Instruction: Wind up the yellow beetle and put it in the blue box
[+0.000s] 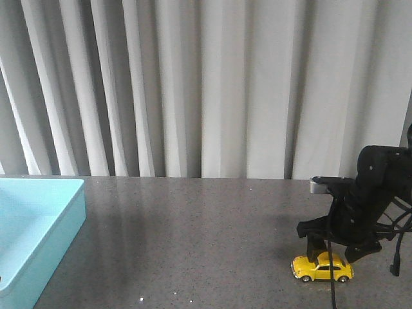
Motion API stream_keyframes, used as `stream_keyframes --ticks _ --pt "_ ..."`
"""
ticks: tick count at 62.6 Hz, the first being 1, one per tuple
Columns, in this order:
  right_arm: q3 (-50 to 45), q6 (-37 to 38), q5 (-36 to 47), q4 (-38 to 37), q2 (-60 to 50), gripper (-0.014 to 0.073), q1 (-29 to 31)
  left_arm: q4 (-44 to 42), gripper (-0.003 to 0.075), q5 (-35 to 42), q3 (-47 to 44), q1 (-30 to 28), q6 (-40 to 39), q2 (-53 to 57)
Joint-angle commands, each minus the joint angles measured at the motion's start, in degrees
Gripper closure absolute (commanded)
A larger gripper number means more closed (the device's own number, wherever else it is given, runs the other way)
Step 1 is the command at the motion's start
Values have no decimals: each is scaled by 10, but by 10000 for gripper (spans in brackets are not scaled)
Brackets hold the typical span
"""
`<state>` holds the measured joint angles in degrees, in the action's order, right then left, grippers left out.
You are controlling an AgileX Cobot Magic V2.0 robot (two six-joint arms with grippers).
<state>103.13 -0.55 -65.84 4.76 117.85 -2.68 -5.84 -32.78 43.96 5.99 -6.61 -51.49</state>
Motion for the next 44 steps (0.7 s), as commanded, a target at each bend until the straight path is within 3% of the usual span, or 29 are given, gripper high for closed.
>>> stream_keyframes --ticks 1,25,44 --pt "19 -4 22 -1 -20 54 2 1 216 34 20 -2 -1 3" --pt "19 -5 21 -4 -1 54 2 1 216 34 20 -2 -1 3" --pt "19 0 -4 -48 -1 54 2 1 216 34 20 -2 -1 3"
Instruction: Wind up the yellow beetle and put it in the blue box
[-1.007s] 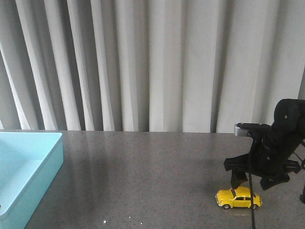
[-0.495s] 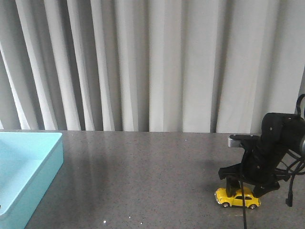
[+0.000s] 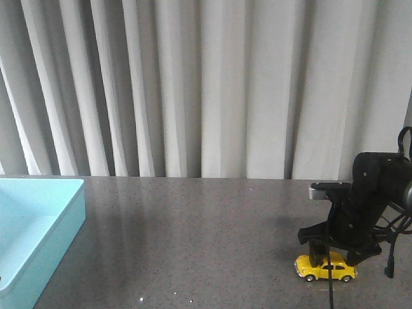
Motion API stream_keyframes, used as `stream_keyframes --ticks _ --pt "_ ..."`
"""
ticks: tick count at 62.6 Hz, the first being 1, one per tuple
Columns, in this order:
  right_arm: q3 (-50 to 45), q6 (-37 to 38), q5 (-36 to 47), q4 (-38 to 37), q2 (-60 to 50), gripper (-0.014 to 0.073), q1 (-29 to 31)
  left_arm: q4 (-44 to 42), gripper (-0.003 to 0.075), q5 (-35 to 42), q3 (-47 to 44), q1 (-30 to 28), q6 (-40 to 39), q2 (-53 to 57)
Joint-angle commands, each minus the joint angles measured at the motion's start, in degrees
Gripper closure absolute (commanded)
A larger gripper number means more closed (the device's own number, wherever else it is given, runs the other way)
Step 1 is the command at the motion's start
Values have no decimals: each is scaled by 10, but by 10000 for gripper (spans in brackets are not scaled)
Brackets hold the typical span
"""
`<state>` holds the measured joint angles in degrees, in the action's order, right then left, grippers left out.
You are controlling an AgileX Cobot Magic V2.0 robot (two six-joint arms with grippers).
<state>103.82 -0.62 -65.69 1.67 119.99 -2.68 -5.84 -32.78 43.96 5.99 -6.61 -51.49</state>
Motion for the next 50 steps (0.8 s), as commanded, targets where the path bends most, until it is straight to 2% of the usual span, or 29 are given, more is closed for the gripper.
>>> stream_keyframes --ticks 1,15,35,50 --pt "12 0 -5 -17 -23 54 3 1 216 34 20 -2 -1 3" --pt "12 -5 -19 -17 -23 54 32 1 216 34 20 -2 -1 3" --pt "12 -64 -41 -13 -20 54 139 1 216 34 20 -2 -1 3" --pt "12 -118 -15 -14 -20 54 208 1 216 34 20 -2 -1 3"
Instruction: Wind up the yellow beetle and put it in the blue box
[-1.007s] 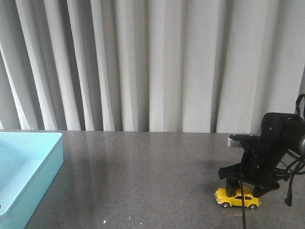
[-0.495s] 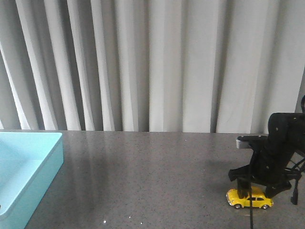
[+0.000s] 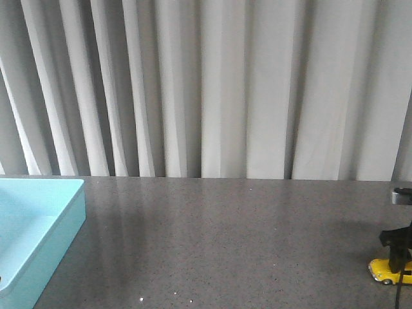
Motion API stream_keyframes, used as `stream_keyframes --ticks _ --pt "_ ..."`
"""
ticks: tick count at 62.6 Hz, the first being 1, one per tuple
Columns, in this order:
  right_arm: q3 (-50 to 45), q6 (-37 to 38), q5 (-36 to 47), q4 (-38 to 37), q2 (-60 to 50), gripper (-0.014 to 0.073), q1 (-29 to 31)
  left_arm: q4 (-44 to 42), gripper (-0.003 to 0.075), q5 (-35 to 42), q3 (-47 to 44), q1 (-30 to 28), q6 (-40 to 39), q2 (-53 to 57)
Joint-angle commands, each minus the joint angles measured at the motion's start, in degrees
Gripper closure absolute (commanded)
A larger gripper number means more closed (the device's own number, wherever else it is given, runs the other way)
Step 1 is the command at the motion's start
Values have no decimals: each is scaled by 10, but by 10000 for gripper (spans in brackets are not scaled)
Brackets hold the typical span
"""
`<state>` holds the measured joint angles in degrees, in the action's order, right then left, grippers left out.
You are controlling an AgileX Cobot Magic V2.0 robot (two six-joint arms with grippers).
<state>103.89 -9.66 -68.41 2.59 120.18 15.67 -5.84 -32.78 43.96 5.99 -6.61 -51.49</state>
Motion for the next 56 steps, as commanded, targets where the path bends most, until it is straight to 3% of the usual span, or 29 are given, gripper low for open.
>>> stream_keyframes --ticks 1,17,33,49,56 --pt "11 -29 14 -23 -22 54 28 1 216 34 20 -2 -1 3" --pt "11 -52 44 -5 -22 54 67 1 216 34 20 -2 -1 3" --pt "11 -72 53 25 -38 54 67 1 216 34 20 -2 -1 3" --pt "10 -72 27 107 -142 54 66 1 216 34 20 -2 -1 3" --pt "-23 -78 47 98 -212 54 45 1 216 34 20 -2 -1 3"
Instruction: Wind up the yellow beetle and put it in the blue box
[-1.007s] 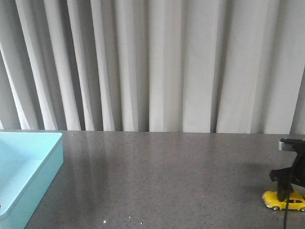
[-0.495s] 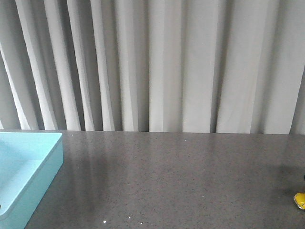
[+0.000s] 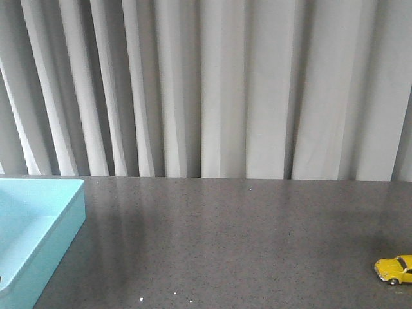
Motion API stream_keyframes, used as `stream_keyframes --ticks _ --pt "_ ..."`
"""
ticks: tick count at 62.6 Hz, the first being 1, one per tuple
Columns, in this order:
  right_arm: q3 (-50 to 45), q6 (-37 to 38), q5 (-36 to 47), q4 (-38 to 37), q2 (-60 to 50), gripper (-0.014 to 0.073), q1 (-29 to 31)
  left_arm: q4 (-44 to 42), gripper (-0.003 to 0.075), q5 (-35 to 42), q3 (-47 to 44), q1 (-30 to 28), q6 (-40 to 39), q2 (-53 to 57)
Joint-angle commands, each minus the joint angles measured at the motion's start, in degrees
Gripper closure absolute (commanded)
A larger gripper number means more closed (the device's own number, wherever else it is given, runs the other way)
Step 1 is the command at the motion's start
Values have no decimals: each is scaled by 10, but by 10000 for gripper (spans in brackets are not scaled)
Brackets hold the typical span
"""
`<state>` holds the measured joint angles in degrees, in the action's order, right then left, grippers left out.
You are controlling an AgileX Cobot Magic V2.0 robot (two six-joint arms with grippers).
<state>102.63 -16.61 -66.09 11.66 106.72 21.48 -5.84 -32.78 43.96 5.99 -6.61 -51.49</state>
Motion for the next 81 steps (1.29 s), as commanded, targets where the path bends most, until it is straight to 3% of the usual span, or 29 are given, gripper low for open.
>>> stream_keyframes --ticks 1,20,37,55,81 --pt "-22 -8 31 4 -92 54 -20 1 216 34 20 -2 -1 3" --pt "-276 18 205 -28 -307 54 -136 1 216 34 20 -2 -1 3" --pt "-468 54 257 -55 -461 54 -173 1 216 34 20 -2 -1 3" --pt "-516 146 172 -152 -573 54 -173 1 216 34 20 -2 -1 3" --pt "-594 146 193 -155 -681 54 -173 1 216 34 20 -2 -1 3"
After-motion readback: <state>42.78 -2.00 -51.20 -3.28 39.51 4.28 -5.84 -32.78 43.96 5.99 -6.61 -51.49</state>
